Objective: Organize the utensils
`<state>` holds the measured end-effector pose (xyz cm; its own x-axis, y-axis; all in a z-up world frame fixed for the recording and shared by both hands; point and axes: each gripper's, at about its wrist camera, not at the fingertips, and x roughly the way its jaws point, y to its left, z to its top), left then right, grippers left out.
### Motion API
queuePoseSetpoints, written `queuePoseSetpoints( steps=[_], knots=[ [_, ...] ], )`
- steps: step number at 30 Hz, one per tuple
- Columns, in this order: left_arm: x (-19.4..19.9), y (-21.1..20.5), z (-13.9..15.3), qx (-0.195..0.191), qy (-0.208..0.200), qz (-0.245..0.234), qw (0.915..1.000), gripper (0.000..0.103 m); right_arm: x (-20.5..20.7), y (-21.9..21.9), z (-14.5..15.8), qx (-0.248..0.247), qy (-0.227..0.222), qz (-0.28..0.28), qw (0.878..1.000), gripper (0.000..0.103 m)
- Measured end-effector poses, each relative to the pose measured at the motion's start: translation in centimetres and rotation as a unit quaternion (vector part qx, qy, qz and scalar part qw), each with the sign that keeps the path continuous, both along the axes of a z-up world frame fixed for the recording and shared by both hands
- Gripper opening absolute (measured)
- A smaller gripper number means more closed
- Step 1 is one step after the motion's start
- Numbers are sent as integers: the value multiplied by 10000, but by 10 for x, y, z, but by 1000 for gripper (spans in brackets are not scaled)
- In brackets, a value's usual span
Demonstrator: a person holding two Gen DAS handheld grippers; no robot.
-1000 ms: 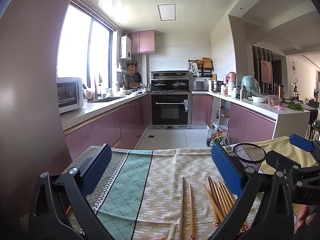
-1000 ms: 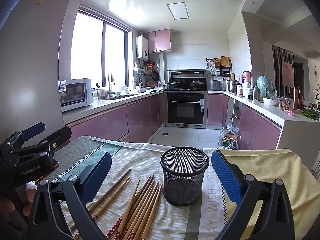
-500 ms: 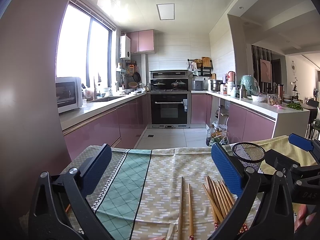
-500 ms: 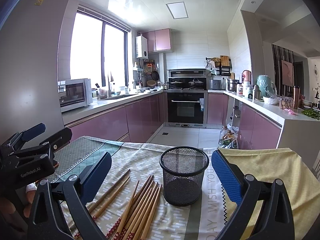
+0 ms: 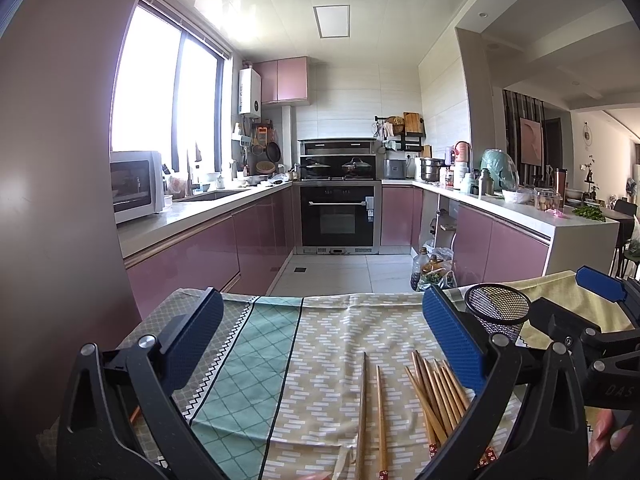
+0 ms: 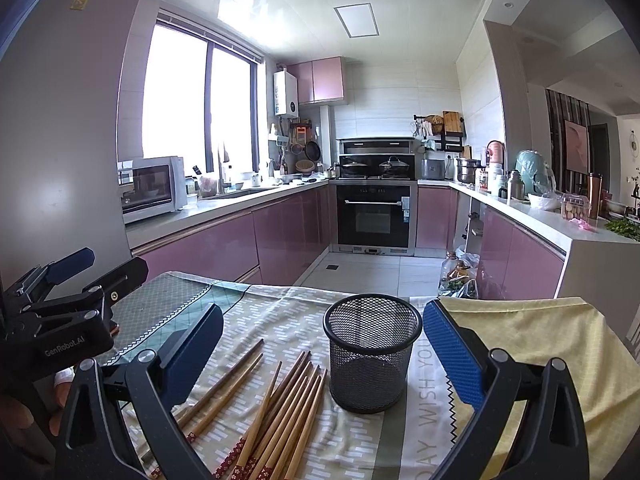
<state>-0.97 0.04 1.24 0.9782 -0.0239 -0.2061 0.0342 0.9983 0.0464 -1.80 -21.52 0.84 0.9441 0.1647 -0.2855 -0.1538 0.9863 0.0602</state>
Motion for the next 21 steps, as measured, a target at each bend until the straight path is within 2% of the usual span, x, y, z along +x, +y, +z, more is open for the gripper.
queuePoseSetpoints(
  steps=[21],
  knots=[
    [5,-2,-6,-3,34,-15,10000,99,1,1,1,28,-23,3,10000,97]
  ],
)
